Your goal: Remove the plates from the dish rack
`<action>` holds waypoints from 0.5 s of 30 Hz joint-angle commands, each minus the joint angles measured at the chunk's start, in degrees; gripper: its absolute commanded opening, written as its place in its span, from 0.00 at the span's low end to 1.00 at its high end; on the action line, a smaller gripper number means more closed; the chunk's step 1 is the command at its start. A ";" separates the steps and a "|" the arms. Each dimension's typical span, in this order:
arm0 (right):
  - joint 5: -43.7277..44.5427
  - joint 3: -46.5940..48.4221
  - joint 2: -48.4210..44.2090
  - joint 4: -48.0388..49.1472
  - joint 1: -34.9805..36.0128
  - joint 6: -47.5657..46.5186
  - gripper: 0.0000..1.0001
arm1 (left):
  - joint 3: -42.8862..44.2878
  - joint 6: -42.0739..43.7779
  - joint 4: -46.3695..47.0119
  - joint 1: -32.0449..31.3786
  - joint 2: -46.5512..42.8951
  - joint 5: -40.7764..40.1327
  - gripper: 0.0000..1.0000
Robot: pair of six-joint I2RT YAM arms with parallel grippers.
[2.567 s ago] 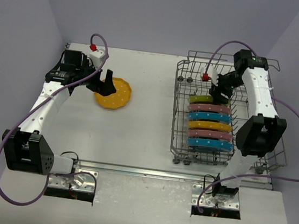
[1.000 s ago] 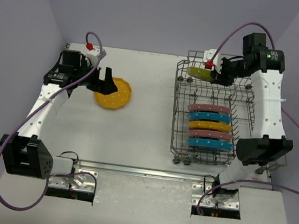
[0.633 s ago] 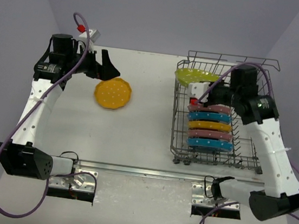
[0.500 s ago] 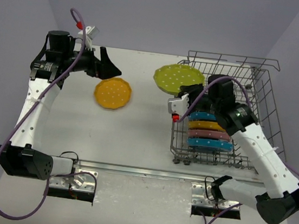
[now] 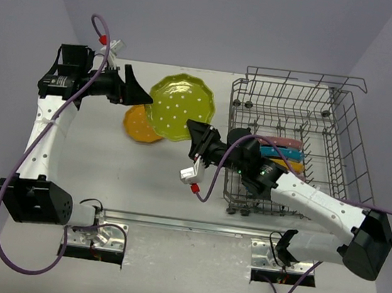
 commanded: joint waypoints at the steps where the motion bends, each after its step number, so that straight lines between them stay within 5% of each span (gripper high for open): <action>1: 1.36 0.46 -1.37 16.75 2.78 -6.74 0.00 | 0.03 2.32 0.19 0.13 -0.07 1.75 0.77; 10: 2.48 -1.53 2.62 25.08 6.53 -7.09 0.00 | -4.41 6.30 0.06 0.13 1.18 2.89 0.53; 15: 3.64 -1.82 4.43 28.35 6.65 -6.98 0.00 | -6.03 10.11 -2.67 0.22 3.75 12.11 0.36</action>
